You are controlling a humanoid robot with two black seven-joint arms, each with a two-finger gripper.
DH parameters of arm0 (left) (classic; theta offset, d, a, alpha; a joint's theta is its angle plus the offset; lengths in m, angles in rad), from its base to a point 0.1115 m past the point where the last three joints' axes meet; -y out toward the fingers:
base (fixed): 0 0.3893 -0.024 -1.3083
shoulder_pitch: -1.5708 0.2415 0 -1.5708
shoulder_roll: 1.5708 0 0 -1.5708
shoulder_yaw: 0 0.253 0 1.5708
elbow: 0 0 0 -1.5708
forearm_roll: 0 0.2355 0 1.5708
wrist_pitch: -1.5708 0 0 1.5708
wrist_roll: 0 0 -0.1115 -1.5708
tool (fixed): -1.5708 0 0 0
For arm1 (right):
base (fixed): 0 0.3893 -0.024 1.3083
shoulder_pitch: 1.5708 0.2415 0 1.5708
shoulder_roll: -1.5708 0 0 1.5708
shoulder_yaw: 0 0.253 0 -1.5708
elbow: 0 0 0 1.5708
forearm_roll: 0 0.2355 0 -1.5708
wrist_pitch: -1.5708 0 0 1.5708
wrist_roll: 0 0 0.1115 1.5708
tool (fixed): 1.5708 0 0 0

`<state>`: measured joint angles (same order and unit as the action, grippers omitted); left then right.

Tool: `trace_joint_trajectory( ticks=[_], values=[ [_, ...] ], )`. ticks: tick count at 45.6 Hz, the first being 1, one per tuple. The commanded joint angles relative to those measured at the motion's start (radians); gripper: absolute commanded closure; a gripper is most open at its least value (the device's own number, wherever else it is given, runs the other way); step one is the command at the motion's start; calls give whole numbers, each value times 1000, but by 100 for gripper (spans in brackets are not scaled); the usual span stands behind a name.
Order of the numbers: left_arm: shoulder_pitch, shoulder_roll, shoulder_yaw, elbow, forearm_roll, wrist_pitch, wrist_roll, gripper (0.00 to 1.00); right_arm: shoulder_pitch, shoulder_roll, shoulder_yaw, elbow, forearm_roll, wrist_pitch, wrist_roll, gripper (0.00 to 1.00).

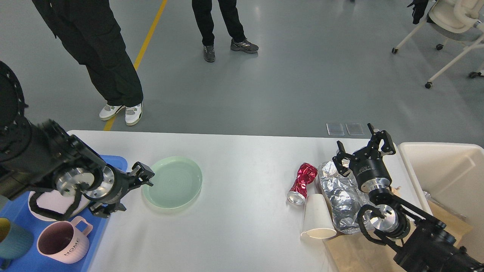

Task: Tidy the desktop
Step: 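Raise the left gripper and move it to the pale green bowl, then grasp the rim of the pale green bowl with the left gripper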

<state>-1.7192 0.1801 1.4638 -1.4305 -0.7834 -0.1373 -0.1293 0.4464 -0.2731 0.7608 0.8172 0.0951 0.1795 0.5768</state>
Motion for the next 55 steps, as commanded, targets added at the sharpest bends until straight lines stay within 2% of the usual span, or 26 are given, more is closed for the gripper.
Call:
trace_joint_trajectory(
  ticks=[1,7,11,14,23,27,31,41,49,55],
  values=[
    [183,1,-138,107,-63,177,5,7,0,0,0,0,0,0,0,0],
    [240,1,-177,176,-42,185,10,6,0,0,0,0,0,0,0,0],
    [306,12,-201,275,27,182,10,5,0,0,0,0,0,0,0,0],
    [363,44,-291,331,123,179,10,5,0,0,0,0,0,0,0,0],
    [418,62,-349,349,193,177,11,7,0,0,0,0,0,0,0,0],
    [418,87,-375,351,187,179,11,14,0,0,0,-1,0,0,0,0],
    [425,108,-388,352,182,180,10,17,0,0,0,-1,0,0,0,0],
    [477,108,-405,375,130,179,10,34,0,2,0,-1,0,0,0,0],
    [510,107,-437,417,113,179,10,36,0,2,0,-1,0,0,0,0],
    [530,107,-459,438,113,176,10,47,0,2,0,-1,0,0,0,0]
  ],
)
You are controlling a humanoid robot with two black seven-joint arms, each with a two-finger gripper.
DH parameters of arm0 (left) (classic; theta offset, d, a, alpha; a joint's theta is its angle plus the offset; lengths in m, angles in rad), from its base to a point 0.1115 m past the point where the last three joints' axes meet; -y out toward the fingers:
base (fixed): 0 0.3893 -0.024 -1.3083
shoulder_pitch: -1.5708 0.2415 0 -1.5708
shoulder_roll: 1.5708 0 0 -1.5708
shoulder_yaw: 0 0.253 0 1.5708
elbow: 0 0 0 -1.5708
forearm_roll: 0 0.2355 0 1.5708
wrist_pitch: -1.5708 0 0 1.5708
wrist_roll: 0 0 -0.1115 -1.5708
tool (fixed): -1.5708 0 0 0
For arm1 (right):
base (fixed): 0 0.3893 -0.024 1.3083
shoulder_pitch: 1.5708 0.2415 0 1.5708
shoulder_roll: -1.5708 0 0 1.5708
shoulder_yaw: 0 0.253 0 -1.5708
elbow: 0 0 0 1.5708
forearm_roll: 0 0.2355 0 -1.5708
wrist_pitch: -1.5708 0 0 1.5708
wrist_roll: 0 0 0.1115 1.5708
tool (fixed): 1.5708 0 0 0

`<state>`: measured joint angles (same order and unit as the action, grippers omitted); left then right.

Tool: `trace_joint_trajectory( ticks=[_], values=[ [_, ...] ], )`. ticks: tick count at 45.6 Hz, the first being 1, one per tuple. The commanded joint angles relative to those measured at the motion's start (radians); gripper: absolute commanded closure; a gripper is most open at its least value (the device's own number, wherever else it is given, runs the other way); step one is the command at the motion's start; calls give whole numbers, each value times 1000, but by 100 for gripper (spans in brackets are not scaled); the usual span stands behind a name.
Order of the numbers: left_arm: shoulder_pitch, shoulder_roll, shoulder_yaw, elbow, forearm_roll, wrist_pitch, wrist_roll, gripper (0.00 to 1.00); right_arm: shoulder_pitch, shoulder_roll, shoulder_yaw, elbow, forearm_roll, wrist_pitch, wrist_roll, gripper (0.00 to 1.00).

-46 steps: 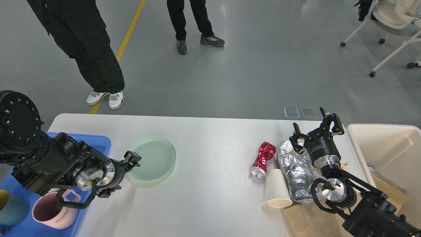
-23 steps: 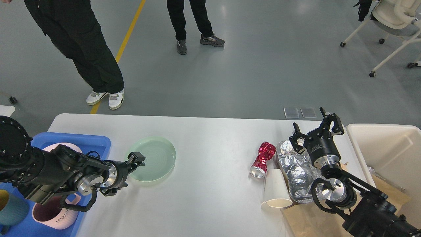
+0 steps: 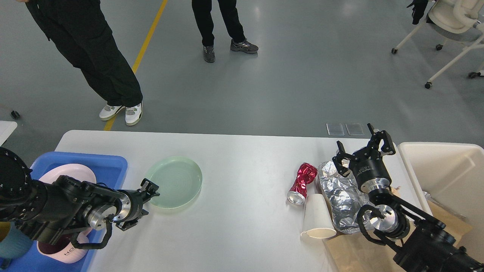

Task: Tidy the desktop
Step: 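Grasp the rim of the pale green bowl with the left gripper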

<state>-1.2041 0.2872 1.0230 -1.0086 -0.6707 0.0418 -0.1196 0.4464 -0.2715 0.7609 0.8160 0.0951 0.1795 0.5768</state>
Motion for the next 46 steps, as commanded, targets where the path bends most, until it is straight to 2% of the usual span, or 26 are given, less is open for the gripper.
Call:
trace_joint_trajectory(
  ticks=[1,6,10,13,24,30,40,46],
  values=[
    [15,0,-23,16,0,-5,0,48,0,0,0,0,0,0,0,0],
    [17,0,-26,16,0,-26,0,59,0,-2,0,0,0,0,0,0],
    [17,1,-26,18,0,-57,0,74,0,0,0,0,0,0,0,0],
    [18,3,-26,19,2,-94,0,81,0,-2,0,0,0,0,0,0],
    [38,1,-26,50,2,-102,0,88,0,0,0,0,0,0,0,0],
    [38,1,-26,50,2,-118,0,100,0,0,0,0,0,0,0,0],
    [38,1,-26,50,3,-132,-2,100,0,0,0,0,0,0,0,0],
    [14,0,-17,33,6,-174,0,100,0,0,0,0,0,0,0,0]
  ],
)
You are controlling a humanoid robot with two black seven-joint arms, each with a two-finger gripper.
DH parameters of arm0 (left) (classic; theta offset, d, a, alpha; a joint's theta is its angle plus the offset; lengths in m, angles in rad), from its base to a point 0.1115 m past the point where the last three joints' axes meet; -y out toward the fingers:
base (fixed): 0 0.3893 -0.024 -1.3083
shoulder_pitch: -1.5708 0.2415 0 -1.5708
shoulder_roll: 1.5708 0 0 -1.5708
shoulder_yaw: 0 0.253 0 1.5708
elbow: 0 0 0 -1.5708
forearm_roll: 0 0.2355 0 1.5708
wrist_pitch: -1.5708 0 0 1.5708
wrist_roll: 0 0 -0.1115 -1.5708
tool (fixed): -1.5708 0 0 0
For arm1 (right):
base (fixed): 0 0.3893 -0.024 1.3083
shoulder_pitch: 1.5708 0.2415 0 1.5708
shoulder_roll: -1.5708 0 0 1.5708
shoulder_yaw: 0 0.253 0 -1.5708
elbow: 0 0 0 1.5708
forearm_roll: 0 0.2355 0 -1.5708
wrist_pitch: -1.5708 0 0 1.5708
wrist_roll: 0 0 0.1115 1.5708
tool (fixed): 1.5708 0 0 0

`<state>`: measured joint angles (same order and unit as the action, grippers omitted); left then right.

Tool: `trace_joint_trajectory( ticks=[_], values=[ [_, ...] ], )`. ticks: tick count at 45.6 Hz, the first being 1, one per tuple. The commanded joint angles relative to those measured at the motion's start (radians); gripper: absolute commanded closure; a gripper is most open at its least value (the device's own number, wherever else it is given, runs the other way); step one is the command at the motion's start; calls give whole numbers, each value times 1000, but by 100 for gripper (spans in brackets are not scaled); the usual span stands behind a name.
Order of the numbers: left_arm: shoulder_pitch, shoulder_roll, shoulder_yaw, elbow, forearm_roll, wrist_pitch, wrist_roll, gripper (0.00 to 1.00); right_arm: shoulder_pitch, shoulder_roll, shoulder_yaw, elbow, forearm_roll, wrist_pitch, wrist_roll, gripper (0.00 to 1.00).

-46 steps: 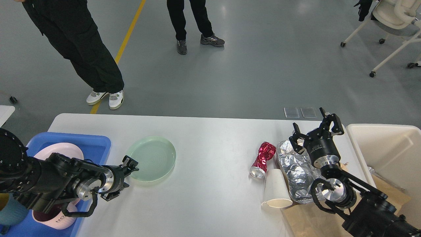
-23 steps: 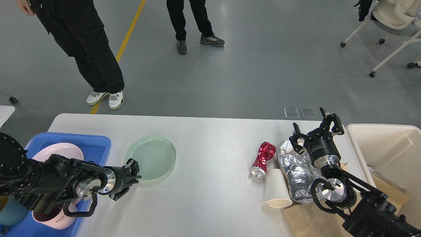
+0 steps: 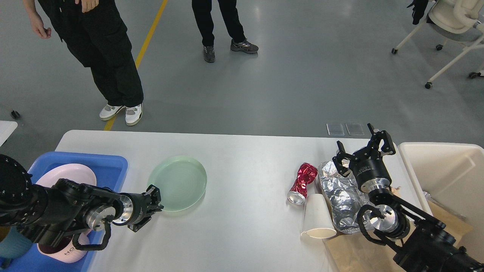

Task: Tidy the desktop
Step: 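Lift the pale green bowl and place it on the pink plate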

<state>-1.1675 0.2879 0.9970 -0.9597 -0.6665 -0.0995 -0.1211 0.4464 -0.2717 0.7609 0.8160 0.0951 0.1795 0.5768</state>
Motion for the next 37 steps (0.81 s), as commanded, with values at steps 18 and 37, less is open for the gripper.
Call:
trace_joint_trajectory(
  ticks=[18,37],
  values=[
    [-648,70,365,-416,126,-247,81,100,0,-1,0,0,0,0,0,0],
    [-1250,-16,571,-649,262,-716,66,100,0,0,0,0,0,0,0,0]
  ],
)
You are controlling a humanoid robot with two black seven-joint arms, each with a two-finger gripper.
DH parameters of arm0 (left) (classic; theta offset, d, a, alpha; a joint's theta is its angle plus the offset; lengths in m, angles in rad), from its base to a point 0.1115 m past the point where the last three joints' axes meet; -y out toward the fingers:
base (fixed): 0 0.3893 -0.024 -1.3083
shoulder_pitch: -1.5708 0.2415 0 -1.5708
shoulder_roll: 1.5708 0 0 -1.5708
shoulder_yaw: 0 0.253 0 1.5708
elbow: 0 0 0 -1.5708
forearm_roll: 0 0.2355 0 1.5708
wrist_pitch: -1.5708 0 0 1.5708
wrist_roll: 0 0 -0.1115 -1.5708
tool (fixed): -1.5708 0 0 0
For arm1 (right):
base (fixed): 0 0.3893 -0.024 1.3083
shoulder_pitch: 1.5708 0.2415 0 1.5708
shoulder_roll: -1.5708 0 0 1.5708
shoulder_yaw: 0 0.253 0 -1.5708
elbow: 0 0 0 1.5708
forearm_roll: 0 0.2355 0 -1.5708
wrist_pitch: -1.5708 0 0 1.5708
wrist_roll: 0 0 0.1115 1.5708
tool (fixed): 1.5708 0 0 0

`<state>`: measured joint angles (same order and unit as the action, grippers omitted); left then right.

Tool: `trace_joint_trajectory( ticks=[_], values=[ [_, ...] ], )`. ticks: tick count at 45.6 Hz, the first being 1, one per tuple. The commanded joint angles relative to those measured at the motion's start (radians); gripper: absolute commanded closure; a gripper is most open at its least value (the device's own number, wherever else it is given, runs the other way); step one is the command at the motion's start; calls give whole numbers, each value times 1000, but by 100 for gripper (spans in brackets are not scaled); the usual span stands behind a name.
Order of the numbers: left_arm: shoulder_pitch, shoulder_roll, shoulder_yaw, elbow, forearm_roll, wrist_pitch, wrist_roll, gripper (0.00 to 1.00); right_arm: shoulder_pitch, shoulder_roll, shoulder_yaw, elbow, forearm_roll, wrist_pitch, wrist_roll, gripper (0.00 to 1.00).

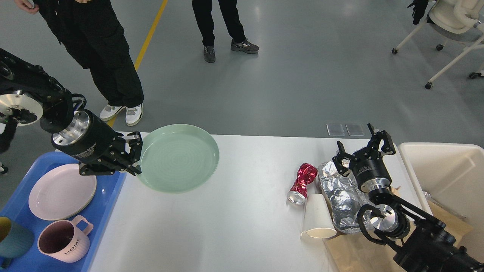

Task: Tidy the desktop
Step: 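Lift the pale green bowl and place it on the pink plate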

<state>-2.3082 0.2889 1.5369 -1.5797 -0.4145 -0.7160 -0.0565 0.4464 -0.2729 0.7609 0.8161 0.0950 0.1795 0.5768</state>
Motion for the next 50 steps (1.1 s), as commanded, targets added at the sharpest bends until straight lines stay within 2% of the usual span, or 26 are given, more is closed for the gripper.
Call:
trace_joint_trajectory(
  ticks=[1,5,9,13,19,24,34,36,37,41,44,50],
  values=[
    [-131,-17,37,-36,10,-117,1,100,0,0,0,0,0,0,0,0],
    [-232,-17,72,-60,23,-177,-2,100,0,0,0,0,0,0,0,0],
    [-264,-17,89,-62,39,-194,-3,100,0,0,0,0,0,0,0,0],
    [-246,-16,118,-48,45,-178,-14,100,0,0,0,2,0,0,0,0],
    [-143,19,193,21,74,-148,-72,100,0,0,0,2,0,0,0,0],
    [33,114,226,145,94,-122,-120,100,0,0,0,2,0,0,0,0],
    [357,351,198,427,100,-132,-114,100,0,0,0,2,0,0,0,0],
    [420,397,177,487,102,-131,-112,100,0,0,0,2,0,0,0,0],
    [511,442,143,568,102,-126,-114,100,0,0,0,2,0,0,0,0],
    [647,486,62,691,106,-123,-112,100,0,0,0,2,0,0,0,0],
    [748,506,-3,788,106,-122,-94,100,0,0,0,2,0,0,0,0],
    [952,530,-173,955,105,-115,-10,100,0,0,0,2,0,0,0,0]
  ],
)
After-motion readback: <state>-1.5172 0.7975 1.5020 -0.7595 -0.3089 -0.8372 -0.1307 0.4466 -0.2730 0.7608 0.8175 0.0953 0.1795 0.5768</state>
